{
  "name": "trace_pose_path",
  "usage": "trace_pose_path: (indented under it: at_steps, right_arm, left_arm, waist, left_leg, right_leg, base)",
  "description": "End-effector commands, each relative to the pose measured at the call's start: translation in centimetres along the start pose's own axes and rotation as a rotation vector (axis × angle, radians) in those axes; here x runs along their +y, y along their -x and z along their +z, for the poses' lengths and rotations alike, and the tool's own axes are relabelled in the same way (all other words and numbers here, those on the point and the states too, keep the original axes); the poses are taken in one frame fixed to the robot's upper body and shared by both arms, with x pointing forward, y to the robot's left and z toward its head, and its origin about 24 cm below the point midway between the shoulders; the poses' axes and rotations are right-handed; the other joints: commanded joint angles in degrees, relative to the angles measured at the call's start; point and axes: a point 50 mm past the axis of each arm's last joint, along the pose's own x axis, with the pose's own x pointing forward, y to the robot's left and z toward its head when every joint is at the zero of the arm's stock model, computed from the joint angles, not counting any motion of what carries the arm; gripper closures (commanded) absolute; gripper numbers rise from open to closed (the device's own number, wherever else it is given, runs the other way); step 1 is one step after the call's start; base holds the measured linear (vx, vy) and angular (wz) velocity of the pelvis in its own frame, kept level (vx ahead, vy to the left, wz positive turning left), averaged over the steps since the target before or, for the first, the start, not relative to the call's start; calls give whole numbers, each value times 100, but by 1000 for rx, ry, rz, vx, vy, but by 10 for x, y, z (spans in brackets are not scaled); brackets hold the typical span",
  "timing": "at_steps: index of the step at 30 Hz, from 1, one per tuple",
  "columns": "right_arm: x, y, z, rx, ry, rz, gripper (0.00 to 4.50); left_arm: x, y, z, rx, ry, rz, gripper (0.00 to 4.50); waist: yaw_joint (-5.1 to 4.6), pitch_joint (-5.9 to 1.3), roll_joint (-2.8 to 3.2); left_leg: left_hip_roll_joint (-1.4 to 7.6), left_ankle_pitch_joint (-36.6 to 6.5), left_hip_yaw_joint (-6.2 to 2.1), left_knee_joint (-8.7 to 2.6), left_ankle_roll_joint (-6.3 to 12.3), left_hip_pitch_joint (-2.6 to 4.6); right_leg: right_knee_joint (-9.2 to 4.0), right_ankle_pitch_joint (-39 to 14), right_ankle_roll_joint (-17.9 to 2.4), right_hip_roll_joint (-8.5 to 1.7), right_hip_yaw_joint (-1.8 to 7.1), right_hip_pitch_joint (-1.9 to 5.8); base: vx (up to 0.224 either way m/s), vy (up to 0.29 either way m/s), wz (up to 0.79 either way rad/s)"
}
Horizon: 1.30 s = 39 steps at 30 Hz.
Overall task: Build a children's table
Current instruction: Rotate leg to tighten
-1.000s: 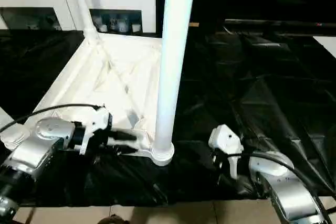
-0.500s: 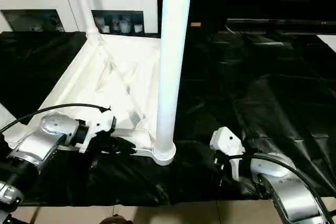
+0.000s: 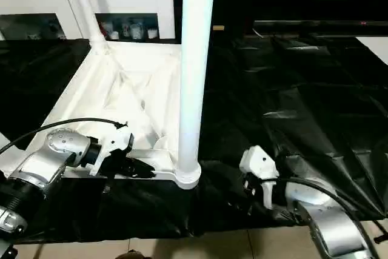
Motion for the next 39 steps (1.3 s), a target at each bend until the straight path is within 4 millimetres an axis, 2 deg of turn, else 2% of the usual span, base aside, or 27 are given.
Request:
trace_pose_path:
  at_steps: [1,5,7,8,9,10,11,12,14,15,16,17,18,21,22,25,27,29,31,33,39]
  right_arm:
    - [-4,0,11,-41,7,-18,15]
    - [0,-15,13,-50,4,20,15]
    - [-2,-21,14,-50,20,11,15]
    - [-3,-23,15,-50,30,3,15]
    - [-6,-26,16,-45,41,-18,15]
    - [-7,-28,16,-43,45,-25,15]
    - [-14,-33,17,-30,59,-53,15]
    - [-17,-35,18,-25,64,-63,15]
    - [-26,-41,20,-12,69,-95,15]
    - [-31,-44,21,-2,78,-111,15]
    - [-33,-45,22,3,85,-117,15]
    - [-36,-47,25,-2,87,-113,15]
    - [-37,-48,26,-6,82,-103,15]
    - [-38,-50,26,-6,82,-83,15]
    - [-38,-50,26,-5,82,-83,31]
    - [-38,-52,26,-11,74,-47,49]
    - [-39,-54,25,-3,77,-22,77]
    - [-40,-56,23,5,77,-5,97]
    - [-41,-58,23,8,76,9,97]
    - [-42,-59,23,7,74,20,128]
    - [-43,-64,24,10,66,55,173]
  left_arm:
    - [1,1,-6,37,31,73,450]
    - [-1,-15,0,-41,62,194,450]
    - [-3,-19,3,-59,54,213,450]
    - [-3,-20,4,-63,52,217,450]
    - [-4,-21,5,-70,53,227,450]
    - [-4,-22,5,-71,53,230,450]
    - [-6,-25,7,-78,56,238,450]
    - [-7,-26,7,-82,59,237,450]
    - [-10,-29,8,-92,68,229,450]
    - [-12,-30,8,-91,70,217,450]
    - [-13,-30,8,-87,71,214,450]
    - [-15,-30,8,-81,70,210,450]
    - [-15,-30,7,-79,69,210,450]
    - [-16,-30,6,-72,71,208,450]
    - [-16,-30,6,-72,71,208,450]
    - [-15,-29,6,-62,70,209,450]
    - [-15,-29,6,-57,69,209,450]
    - [-14,-28,7,-53,67,207,450]
    - [-12,-27,8,-47,60,203,450]
    - [-12,-26,7,-41,54,193,450]
    - [-10,-22,6,-22,47,185,450]
  waist:
    - [12,-283,-10]
    - [-4,-269,-54]
    - [-25,-273,-126]
    - [-36,-271,-99]
    - [-45,-278,-97]
    - [-65,-274,-142]
    - [-85,-272,-148]
    - [-101,-259,-220]
    - [-97,-268,-181]
    - [-107,-270,-242]
    - [-110,-267,-221]
    - [-102,-279,-248]
    - [-105,-285,-241]
    - [-98,-292,-253]
    - [-99,-292,-273]
    - [-95,-276,-277]
    - [-98,-273,-275]
    - [-103,-280,-276]
    - [-109,-279,-279]
    - [-109,-275,-280]
    - [-111,-274,-295]
  left_leg:
    - [537,-953,-225,-450,352,81]
    - [541,-971,-212,-453,339,75]
    - [528,-841,-203,-447,370,52]
    - [515,-741,-208,-446,386,47]
    - [513,-724,-203,-438,388,49]
    - [500,-671,-194,-428,406,47]
    - [489,-647,-189,-424,423,45]
    - [488,-641,-174,-430,437,47]
    - [498,-604,-180,-423,398,56]
    - [502,-542,-167,-425,406,68]
    - [500,-472,-179,-429,412,51]
    - [498,-355,-162,-412,468,58]
    - [495,-266,-160,-407,534,56]
    - [492,-146,-158,-389,644,51]
    - [490,-123,-155,-386,667,48]
    - [487,-276,-148,-388,663,51]
    - [498,-322,-152,-400,609,62]
    - [494,-311,-149,-393,600,60]
    - [490,-313,-145,-391,605,62]
    - [493,-336,-146,-395,586,62]
    - [490,-358,-144,-396,583,65]
  right_leg:
    - [-457,1,-1594,-660,327,153]
    - [-472,-199,-1582,-660,324,148]
    - [-476,-191,-1542,-658,318,160]
    - [-476,-197,-1483,-642,317,151]
    - [-471,-174,-1470,-642,318,152]
    - [-463,-144,-1457,-633,319,145]
    - [-470,-188,-1467,-638,317,140]
    - [-492,-283,-1452,-629,315,134]
    - [-472,-373,-1459,-640,312,129]
    - [-465,-290,-1459,-621,313,124]
    - [-443,-212,-1471,-620,310,131]
    - [-418,34,-1477,-616,309,132]
    - [-402,253,-1478,-610,311,132]
    - [-374,585,-1499,-613,308,145]
    - [-372,629,-1497,-611,306,149]
    - [-410,325,-1496,-624,304,148]
    - [-414,216,-1484,-616,304,142]
    - [-406,251,-1514,-620,302,144]
    - [-406,275,-1538,-617,304,139]
    - [-412,234,-1545,-618,309,143]
    - [-416,174,-1552,-621,307,142]
  base:
    - [0,0,0]
    - [0,0,0]
    - [0,0,0]
    - [0,0,0]
    - [0,0,0]
    - [0,0,0]
    - [0,0,0]
    - [0,0,0]
    - [0,0,0]
    - [0,0,0]
    - [0,0,0]
    - [0,0,0]
    - [0,0,0]
    - [0,0,0]
    - [0,0,0]
    - [0,0,0]
    - [0,0,0]
    - [0,0,0]
    - [0,0,0]
    - [0,0,0]
    - [0,0,0]
